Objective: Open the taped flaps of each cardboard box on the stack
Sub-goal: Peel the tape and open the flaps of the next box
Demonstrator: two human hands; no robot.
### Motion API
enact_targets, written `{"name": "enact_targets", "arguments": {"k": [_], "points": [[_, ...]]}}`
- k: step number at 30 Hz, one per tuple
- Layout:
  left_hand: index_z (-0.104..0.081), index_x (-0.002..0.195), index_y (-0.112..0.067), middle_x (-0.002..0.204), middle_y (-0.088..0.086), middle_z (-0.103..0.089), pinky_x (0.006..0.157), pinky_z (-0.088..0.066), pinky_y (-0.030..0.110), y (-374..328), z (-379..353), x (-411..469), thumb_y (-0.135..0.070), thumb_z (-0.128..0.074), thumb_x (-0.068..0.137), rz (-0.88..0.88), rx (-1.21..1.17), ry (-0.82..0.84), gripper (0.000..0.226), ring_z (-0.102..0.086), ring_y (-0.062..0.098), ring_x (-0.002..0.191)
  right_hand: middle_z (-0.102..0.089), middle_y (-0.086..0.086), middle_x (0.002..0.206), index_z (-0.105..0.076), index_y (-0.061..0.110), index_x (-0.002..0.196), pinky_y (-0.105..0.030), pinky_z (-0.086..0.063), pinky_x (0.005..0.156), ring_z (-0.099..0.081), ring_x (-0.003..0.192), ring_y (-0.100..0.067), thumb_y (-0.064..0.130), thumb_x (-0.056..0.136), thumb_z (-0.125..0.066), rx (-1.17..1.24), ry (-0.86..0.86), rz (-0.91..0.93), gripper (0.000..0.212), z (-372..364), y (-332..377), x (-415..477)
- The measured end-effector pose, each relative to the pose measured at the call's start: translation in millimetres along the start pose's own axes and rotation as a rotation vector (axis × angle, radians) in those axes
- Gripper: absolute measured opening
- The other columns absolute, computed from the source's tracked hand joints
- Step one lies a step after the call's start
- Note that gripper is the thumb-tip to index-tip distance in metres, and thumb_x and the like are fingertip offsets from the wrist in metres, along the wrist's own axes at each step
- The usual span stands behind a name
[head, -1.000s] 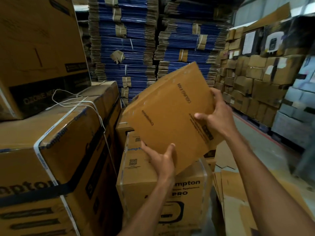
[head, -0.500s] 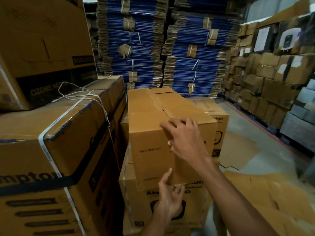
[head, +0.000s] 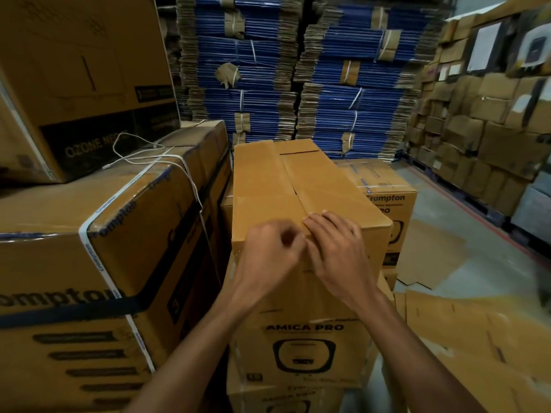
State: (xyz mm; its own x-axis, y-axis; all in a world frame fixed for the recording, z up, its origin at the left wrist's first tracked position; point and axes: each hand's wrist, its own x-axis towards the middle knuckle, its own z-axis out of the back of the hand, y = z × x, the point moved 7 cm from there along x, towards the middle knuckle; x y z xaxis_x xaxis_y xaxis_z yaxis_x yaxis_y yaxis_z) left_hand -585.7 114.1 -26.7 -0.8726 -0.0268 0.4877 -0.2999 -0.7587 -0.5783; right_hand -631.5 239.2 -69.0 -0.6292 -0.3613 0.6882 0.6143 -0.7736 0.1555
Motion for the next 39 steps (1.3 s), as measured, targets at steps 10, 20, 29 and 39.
{"name": "enact_targets", "arguments": {"k": [10, 20, 29, 39], "points": [[-0.063, 0.119, -0.011, 0.121, 0.011, -0.065, 0.096, -0.050, 0.046, 48.2, -26.9, 107.8, -0.047, -0.050, 0.102, 0.100, 0.385, 0.232, 0.042, -0.059, 0.026, 0.105, -0.073, -0.004, 0.104, -0.068, 0.017, 0.121, -0.038, -0.039, 0.092, -0.063, 0.101, -0.025, 0.030, 0.101, -0.054, 0.011, 0.143, -0.181, 0.027, 25.8, -1.1, 50.6], [-0.056, 0.138, -0.025, 0.141, 0.008, -0.052, 0.105, -0.041, 0.051, 59.1, -38.3, 105.8, -0.042, -0.033, 0.106, 0.034, 0.475, 0.262, 0.043, -0.050, 0.029, 0.125, -0.059, -0.007, 0.104, -0.057, 0.021, 0.127, -0.048, -0.047, 0.092, -0.056, 0.099, -0.030, 0.029, 0.094, -0.057, -0.168, 0.608, -0.274, 0.034, -9.1, -0.4, 98.6], [-0.041, 0.153, -0.029, 0.161, -0.001, -0.036, 0.115, -0.022, 0.050, 53.8, -48.0, 106.8, -0.076, -0.027, 0.093, -0.023, 0.443, 0.387, 0.078, -0.032, 0.021, 0.145, -0.060, -0.003, 0.083, -0.068, 0.016, 0.095, -0.033, -0.041, 0.063, -0.056, 0.076, -0.023, 0.016, 0.090, -0.070, -0.314, 0.598, -0.123, 0.006, 28.0, 9.7, 134.7], [-0.070, 0.112, -0.024, 0.107, -0.002, -0.070, 0.091, -0.050, 0.033, 15.0, -59.3, 143.8, -0.037, -0.094, 0.061, 0.243, 0.136, 0.580, 0.058, -0.061, 0.022, 0.102, -0.066, -0.007, 0.097, -0.076, 0.015, 0.107, -0.031, -0.050, 0.059, -0.063, 0.083, -0.023, 0.016, 0.090, -0.069, -0.321, 0.618, -0.061, 0.019, 35.4, -11.1, 153.2]]}}
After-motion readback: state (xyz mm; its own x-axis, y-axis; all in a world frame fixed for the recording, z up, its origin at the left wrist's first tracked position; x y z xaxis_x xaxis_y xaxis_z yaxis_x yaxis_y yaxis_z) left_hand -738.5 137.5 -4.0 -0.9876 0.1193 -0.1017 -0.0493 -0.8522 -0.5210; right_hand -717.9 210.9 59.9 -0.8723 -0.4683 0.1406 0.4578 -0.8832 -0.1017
